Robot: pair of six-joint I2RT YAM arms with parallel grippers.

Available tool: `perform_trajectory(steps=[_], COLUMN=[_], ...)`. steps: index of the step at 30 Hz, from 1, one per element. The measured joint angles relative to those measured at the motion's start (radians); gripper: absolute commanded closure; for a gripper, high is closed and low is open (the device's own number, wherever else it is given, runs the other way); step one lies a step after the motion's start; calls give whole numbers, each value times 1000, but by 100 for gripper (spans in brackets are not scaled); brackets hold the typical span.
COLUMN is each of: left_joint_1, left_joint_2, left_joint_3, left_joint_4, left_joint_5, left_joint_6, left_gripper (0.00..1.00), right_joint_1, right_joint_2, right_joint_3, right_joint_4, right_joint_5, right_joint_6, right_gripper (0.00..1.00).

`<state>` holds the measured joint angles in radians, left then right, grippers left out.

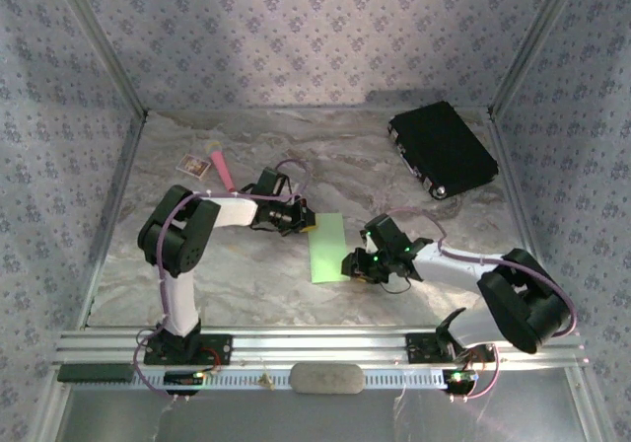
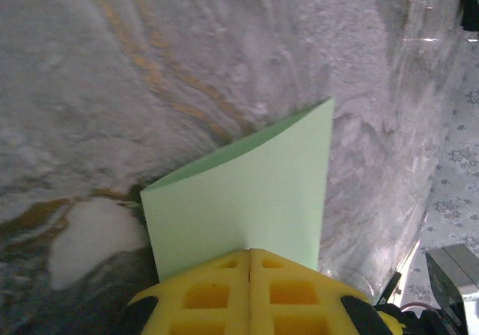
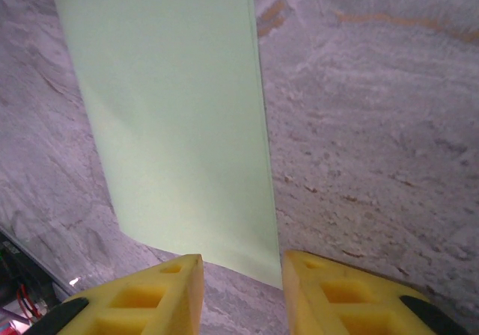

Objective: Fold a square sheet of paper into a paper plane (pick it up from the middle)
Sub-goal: Fold the paper in half at the center of the table.

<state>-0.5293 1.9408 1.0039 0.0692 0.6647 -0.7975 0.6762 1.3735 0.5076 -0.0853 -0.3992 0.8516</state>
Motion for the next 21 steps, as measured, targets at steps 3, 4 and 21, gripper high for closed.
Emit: perform_trajectory(steps=[3, 4, 21], left_joint_1=[6, 7, 8], left_joint_2=[11, 10, 4], left_joint_3=[-17, -21, -38], left_joint_4=[26, 32, 58], left_joint_5=[6, 6, 4], left_joint_6=[-2, -1, 3], left_gripper=[98, 98, 99], right_joint_1=[6, 7, 12], right_joint_2=[4, 2, -25], right_joint_3=[0, 0, -45], right_joint_4=[6, 7, 90], right_joint_5=[10, 13, 19], right_joint_6=[21, 29, 156], right_gripper=[64, 62, 61])
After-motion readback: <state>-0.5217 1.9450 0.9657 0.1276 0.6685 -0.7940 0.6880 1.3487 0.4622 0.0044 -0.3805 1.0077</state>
